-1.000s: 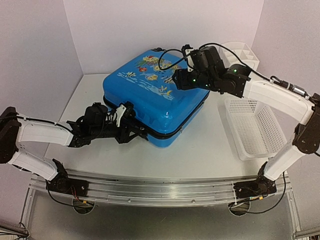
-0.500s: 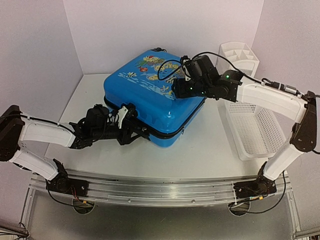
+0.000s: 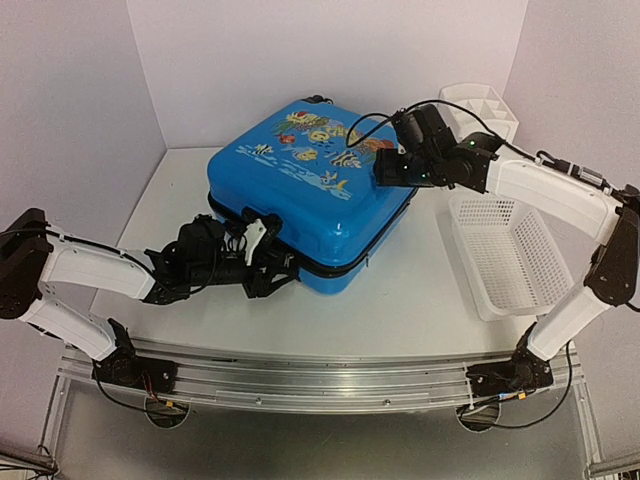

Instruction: Open, take out, and arrange the luggage

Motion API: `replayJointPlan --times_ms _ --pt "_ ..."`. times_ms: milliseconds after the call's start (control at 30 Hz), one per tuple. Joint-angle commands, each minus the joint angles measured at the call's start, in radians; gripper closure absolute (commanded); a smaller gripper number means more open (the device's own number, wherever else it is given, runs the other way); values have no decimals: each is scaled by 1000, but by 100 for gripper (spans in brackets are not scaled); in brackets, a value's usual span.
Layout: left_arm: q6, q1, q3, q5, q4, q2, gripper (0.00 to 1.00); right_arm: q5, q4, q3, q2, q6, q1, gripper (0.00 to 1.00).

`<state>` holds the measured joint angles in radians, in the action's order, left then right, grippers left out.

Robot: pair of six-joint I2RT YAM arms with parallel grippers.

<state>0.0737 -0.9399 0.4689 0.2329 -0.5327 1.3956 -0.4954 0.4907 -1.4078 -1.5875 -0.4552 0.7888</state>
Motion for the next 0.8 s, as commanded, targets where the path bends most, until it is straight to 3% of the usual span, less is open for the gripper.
replayJointPlan --times_ms 0,133,467,767 --pt "36 3 51 -118 -73 50 51 -5 34 -39 6 -19 -11 38" --pt "58 3 67 -137 -80 89 60 0 34 -30 7 -35 -11 39" --pt "52 3 73 -194 -94 122 98 16 34 -17 10 -37 -11 40" --pt "8 3 63 -215 -84 83 100 36 34 2 26 -46 -11 40"
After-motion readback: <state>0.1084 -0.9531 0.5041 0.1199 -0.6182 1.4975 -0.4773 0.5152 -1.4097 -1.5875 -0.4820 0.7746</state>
